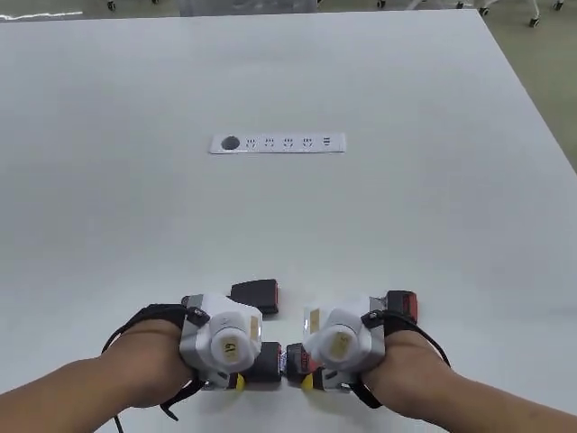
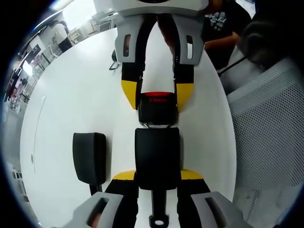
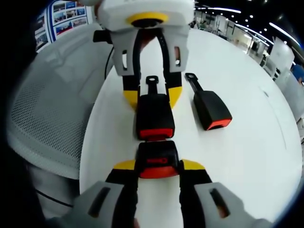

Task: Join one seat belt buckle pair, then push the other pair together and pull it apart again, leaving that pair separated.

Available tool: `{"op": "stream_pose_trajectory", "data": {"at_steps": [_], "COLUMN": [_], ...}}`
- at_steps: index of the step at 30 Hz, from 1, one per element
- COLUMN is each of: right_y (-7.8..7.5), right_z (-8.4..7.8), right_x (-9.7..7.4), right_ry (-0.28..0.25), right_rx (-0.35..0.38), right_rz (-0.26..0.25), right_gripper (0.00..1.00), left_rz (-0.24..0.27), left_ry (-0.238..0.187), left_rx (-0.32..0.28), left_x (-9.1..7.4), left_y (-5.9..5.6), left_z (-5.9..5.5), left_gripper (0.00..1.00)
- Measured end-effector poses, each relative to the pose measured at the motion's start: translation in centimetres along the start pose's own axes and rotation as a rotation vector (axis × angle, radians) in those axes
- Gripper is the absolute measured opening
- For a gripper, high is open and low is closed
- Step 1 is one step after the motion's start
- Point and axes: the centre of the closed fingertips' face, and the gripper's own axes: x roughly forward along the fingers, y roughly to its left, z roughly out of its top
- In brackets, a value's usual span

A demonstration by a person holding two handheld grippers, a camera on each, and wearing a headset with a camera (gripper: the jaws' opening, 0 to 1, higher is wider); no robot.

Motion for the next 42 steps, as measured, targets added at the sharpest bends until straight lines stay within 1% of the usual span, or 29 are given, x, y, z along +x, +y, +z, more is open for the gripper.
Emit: {"op": "stream_pose_trajectory", "data": {"at_steps": [3, 5, 9, 11, 16, 21, 28, 32, 35, 42], "right_y": [0.06, 0.22, 0.33, 0.31, 0.30, 0.32, 0.33, 0.37, 0.27, 0.14], "right_z": [-0.06, -0.07, -0.39, -0.49, -0.52, -0.53, -0.39, -0.23, -0.27, -0.36], "right_x": [-0.05, -0.11, -0.14, -0.36, -0.08, -0.04, -0.05, 0.05, 0.09, 0.14], "right_ry": [-0.001, 0.000, -0.006, -0.015, -0.023, -0.027, -0.067, -0.054, -0.053, -0.048], "right_rx": [0.001, -0.012, -0.024, -0.013, -0.004, -0.006, 0.015, 0.004, 0.010, 0.005], "right_rz": [-0.001, -0.001, -0.015, -0.016, -0.017, -0.008, -0.002, -0.003, -0.002, 0.006], "right_gripper": [0.32, 0.32, 0.32, 0.31, 0.31, 0.31, 0.31, 0.32, 0.32, 0.32], "left_rz": [-0.002, -0.007, -0.009, -0.007, -0.005, -0.006, -0.006, -0.003, -0.004, -0.013], "left_ry": [-0.003, -0.021, -0.030, -0.040, -0.055, -0.052, -0.053, -0.053, -0.055, -0.037], "left_rx": [-0.001, -0.004, -0.014, -0.022, -0.034, -0.031, -0.031, -0.033, -0.032, -0.023], "left_x": [0.00, -0.10, -0.14, -0.14, -0.13, -0.13, -0.13, -0.12, -0.13, -0.10], "left_y": [0.06, 0.24, 0.28, 0.31, 0.30, 0.23, 0.23, 0.19, 0.19, 0.23], "left_z": [-0.01, -0.24, -0.30, -0.32, -0.34, -0.35, -0.34, -0.36, -0.38, -0.30], "left_gripper": [0.31, 0.31, 0.30, 0.30, 0.29, 0.29, 0.29, 0.30, 0.30, 0.30]}}
